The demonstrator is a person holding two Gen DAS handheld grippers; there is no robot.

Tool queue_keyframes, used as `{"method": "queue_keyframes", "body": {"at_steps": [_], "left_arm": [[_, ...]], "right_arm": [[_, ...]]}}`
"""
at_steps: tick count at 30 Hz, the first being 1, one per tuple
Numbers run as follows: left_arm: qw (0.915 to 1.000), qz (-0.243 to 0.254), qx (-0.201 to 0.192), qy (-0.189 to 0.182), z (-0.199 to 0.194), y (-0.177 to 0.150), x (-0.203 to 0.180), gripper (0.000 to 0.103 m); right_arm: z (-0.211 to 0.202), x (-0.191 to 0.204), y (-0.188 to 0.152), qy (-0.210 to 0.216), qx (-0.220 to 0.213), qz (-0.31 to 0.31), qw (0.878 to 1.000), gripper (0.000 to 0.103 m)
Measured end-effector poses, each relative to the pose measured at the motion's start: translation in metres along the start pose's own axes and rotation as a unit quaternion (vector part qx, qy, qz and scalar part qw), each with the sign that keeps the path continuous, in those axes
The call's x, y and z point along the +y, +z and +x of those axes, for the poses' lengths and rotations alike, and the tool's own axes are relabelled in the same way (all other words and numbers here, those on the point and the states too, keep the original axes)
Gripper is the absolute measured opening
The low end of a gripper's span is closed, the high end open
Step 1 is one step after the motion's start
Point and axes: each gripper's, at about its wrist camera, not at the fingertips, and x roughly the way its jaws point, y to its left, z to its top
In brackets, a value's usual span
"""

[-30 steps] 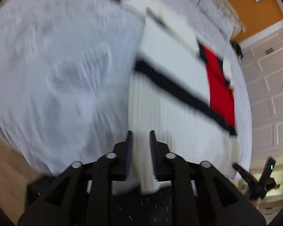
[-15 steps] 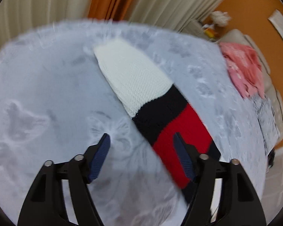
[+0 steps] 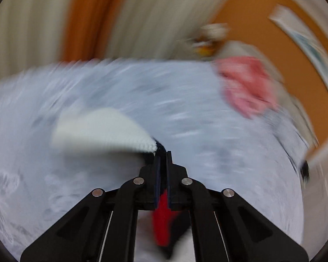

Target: Fold small clothes

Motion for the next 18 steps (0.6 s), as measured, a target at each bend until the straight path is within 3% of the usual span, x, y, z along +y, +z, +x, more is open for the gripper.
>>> {"method": "queue_keyframes", "body": {"at_steps": [3, 6, 8, 10, 12, 13, 15, 18], "left_arm": [[0.9910, 0.107, -0.024, -0.076, -0.045, -0.018, -0.090, 0.003], [0.9710, 0.184, 0.019, -0.151, -0.074, -0.072, -0.166, 0.005], [0.9557, 0.232, 0.076, -0.165, -0.074, -0.128, -0.199, 0.010], [0.9422, 0.269, 0.125, -0.155, -0.069, -0.179, -0.211, 0.021], [0.9308, 0.303, 0.152, -0.136, -0.072, -0.232, -0.213, 0.040], [0.9289, 0.309, 0.157, -0.130, -0.075, -0.247, -0.210, 0.043], [0.9307, 0.305, 0.162, -0.122, -0.085, -0.270, -0.197, 0.061], [0.9460, 0.265, 0.160, -0.095, -0.090, -0.274, -0.162, 0.065]], "right_arm": [[0.000, -0.007, 0.000, 0.012, -0.003, 0.017, 1.000, 0.047], [-0.005, -0.014, 0.001, 0.022, -0.014, 0.031, 0.999, 0.047], [-0.008, -0.021, 0.003, 0.027, -0.020, 0.035, 0.999, 0.048], [-0.010, -0.030, 0.007, 0.027, -0.029, 0.038, 0.999, 0.050], [-0.011, -0.037, 0.013, 0.028, -0.035, 0.034, 0.998, 0.050], [-0.010, -0.039, 0.019, 0.028, -0.036, 0.030, 0.999, 0.051], [-0.009, -0.039, 0.035, 0.034, -0.039, 0.012, 0.999, 0.053], [-0.005, -0.024, 0.070, 0.054, -0.048, -0.022, 0.997, 0.060]]}}
